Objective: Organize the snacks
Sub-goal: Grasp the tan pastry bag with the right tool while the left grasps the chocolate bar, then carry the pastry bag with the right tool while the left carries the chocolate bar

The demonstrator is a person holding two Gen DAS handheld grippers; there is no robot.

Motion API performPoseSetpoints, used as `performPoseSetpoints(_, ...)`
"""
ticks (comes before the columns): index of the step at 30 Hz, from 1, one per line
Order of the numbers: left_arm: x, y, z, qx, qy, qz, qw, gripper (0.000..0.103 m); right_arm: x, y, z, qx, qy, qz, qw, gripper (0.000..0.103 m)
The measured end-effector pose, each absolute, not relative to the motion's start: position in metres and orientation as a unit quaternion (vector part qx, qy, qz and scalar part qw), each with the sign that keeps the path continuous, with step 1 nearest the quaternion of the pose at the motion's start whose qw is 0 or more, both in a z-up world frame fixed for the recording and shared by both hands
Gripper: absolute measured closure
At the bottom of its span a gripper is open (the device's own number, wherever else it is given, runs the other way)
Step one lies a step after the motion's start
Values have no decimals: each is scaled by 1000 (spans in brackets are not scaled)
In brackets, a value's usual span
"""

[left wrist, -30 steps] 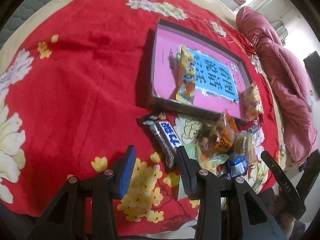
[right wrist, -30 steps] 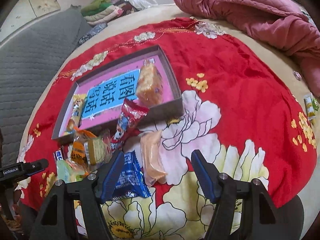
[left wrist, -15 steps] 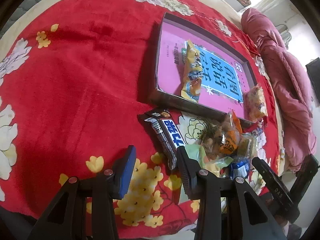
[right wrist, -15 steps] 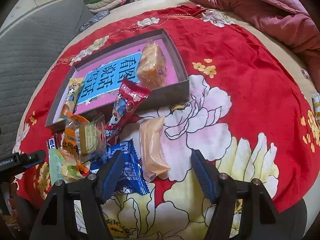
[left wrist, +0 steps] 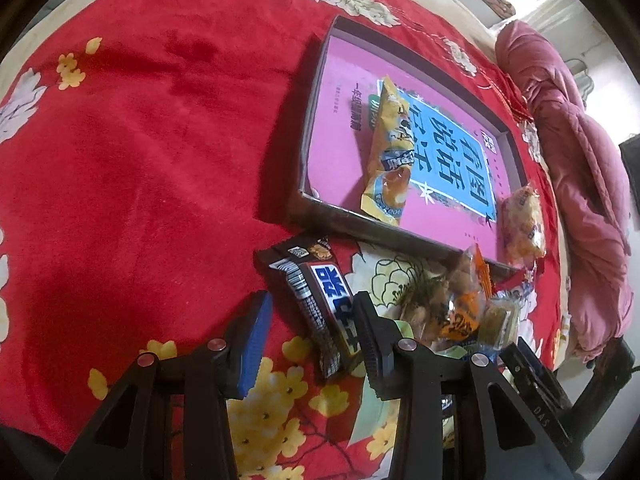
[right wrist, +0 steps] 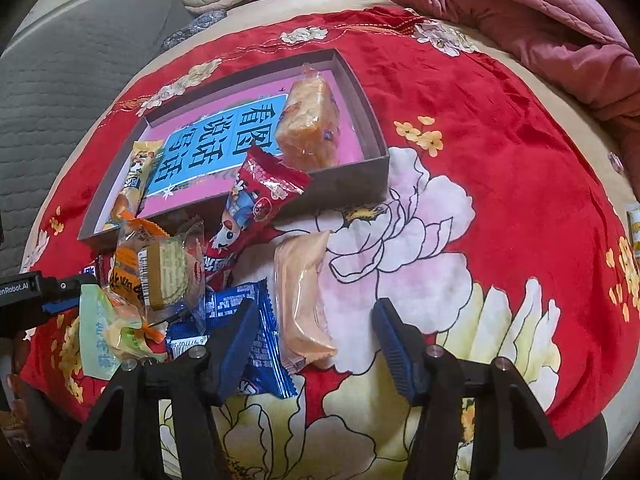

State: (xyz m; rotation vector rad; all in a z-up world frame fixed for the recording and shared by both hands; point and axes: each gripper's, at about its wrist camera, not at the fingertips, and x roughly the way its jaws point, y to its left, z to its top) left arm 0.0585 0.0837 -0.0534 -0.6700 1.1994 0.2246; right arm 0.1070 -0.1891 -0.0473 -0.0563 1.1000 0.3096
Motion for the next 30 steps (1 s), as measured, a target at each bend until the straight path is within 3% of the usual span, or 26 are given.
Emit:
performPoseSetpoints(3,60,85,-56,-315,551,108,765,60,110,-188,-50,-35,523,140,840,53)
performPoseSetpoints(10,63,83,-61,-318,549,119,764,60,115,-185,-58,-53,529,139,836,58)
performPoseSetpoints(14,65,79,-63,-315,547,126,765,60,117,-185,-58,-56,524,139,838,69)
performPoseSetpoints(30,59,80,-60,-353,528,99,766,81,121,-201,-54,0,519,149,842,73)
